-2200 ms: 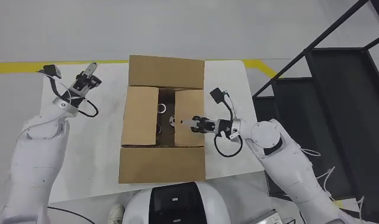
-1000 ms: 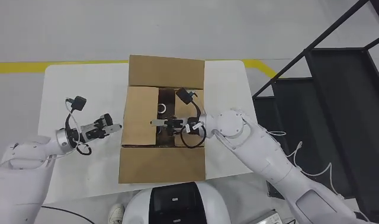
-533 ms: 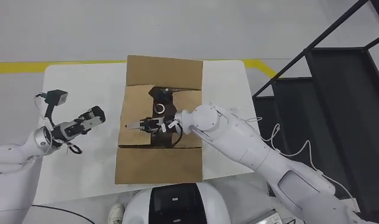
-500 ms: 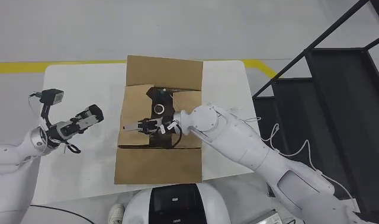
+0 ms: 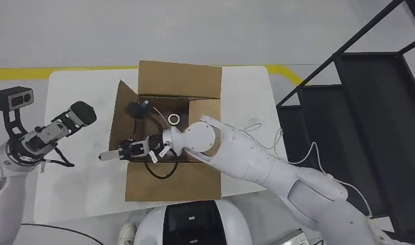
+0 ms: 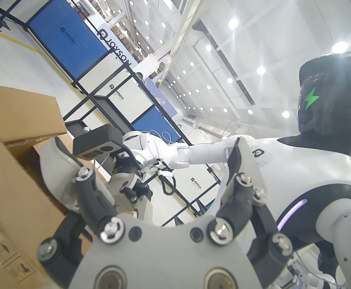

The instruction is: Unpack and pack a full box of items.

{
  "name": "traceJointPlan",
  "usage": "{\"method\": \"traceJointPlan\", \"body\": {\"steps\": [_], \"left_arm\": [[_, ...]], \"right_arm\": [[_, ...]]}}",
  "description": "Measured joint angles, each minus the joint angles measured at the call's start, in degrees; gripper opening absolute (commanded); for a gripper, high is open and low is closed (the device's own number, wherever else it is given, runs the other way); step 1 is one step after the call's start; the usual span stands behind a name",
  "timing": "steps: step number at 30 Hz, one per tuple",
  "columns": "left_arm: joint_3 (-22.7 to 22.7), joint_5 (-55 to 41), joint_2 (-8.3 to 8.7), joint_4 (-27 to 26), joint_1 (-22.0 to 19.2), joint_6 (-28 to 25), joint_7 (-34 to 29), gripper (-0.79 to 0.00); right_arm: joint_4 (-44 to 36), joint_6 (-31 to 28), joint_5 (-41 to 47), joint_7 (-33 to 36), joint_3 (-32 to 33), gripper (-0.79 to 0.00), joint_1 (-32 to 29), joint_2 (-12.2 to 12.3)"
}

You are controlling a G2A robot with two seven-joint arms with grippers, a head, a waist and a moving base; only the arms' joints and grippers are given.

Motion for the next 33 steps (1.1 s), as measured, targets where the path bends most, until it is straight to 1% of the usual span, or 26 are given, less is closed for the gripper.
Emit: {"method": "traceJointPlan", "body": {"steps": [2,4,7,11,14,17,20,21,23,25,27,30,33], "left_arm": [[0.35,0.53,0.12,-0.01,0.3,0.26,-0.27,0.0],[1.34,1.3,0.18,1.01,0.24,0.58,-0.58,0.0],[3.11,2.21,0.25,3.49,-0.92,1.42,-1.42,0.0],[5.52,3.92,0.17,9.27,-3.37,1.79,-1.79,0.0],[7.9,6.3,-0.16,13.95,-6.06,0.88,-0.87,0.0],[10.65,8.71,-0.64,18.7,-8.85,0.82,-0.01,0.0],[13.52,12.24,-1.14,23.31,-12.2,1.7,1.33,0.0],[14.62,14.04,-1.34,24.73,-13.45,2.3,2.1,0.0],[15.93,17.0,-1.61,26.66,-15.19,2.71,3.89,0.0],[17.16,20.64,-1.91,28.74,-17.51,3.48,6.33,0.0],[18.18,22.7,-2.11,30.74,-19.75,4.35,6.74,0.0],[20.71,24.62,-2.69,33.16,-21.73,4.62,6.52,0.0],[24.15,25.88,-3.61,34.76,-23.25,4.84,7.03,0.0]], "right_arm": [[2.57,1.05,0.64,-0.35,-1.24,0.0,0.95,-1.35],[5.27,1.99,1.17,-0.69,-2.35,0.0,1.91,-2.82],[9.25,1.71,1.4,-0.66,-3.14,0.0,2.67,-4.36],[12.58,-0.16,1.09,0.12,-2.84,0.0,2.85,-5.24],[12.59,-0.61,-0.07,0.89,-2.04,0.0,2.27,-5.07],[10.06,-1.52,-1.08,1.7,0.46,0.0,0.86,-3.76],[4.98,-2.52,-1.79,3.13,4.55,0.0,-2.15,-1.45],[2.58,-2.59,-2.38,3.63,6.6,0.0,-3.72,-0.34],[-1.58,-2.27,-3.89,3.96,9.98,0.0,-6.55,1.43],[-7.29,-1.67,-4.8,4.97,14.45,0.0,-10.74,3.53],[-13.18,-0.99,-5.42,6.7,19.34,0.0,-15.42,5.57],[-20.83,-0.02,-6.68,8.37,26.16,0.0,-22.04,7.95],[-26.66,0.9,-7.84,9.57,31.82,0.0,-27.59,9.59]]}}
